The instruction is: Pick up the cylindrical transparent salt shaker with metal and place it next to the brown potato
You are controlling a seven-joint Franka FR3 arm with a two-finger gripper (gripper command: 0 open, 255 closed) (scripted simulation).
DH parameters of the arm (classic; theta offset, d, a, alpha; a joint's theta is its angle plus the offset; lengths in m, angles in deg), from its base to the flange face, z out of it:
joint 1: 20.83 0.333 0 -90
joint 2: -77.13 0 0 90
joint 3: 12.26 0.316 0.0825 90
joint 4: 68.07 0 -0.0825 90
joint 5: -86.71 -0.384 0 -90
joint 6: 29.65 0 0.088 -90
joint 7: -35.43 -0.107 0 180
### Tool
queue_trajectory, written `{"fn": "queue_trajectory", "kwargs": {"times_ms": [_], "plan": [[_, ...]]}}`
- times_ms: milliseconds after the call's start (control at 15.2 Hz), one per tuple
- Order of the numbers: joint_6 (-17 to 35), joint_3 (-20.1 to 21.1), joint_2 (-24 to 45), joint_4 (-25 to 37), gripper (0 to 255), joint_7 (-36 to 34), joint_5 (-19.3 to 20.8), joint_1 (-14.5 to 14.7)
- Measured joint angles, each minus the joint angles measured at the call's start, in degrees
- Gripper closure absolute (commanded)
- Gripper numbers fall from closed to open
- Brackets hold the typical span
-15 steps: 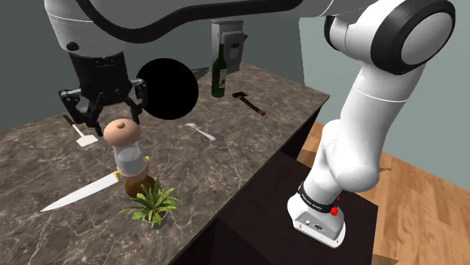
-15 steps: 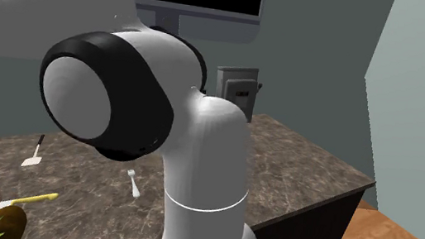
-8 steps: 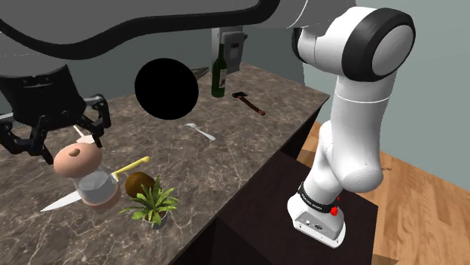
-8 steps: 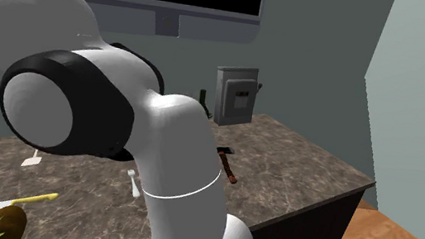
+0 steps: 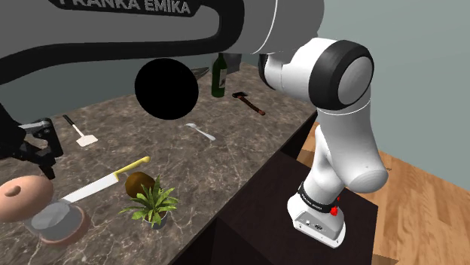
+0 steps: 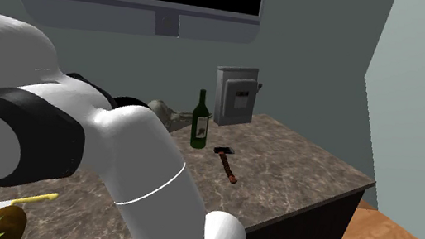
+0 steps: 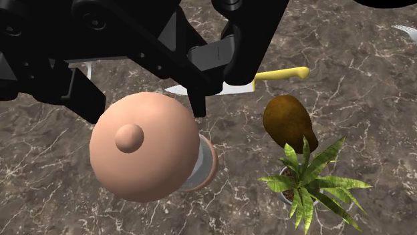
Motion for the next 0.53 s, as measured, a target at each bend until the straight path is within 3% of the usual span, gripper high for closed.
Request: {"fn": "queue_trajectory", "kwargs": {"times_ms": [528], "plan": [[6.5, 0.1, -1.1, -7.7, 255, -1.0, -0.2, -1.1]]}}
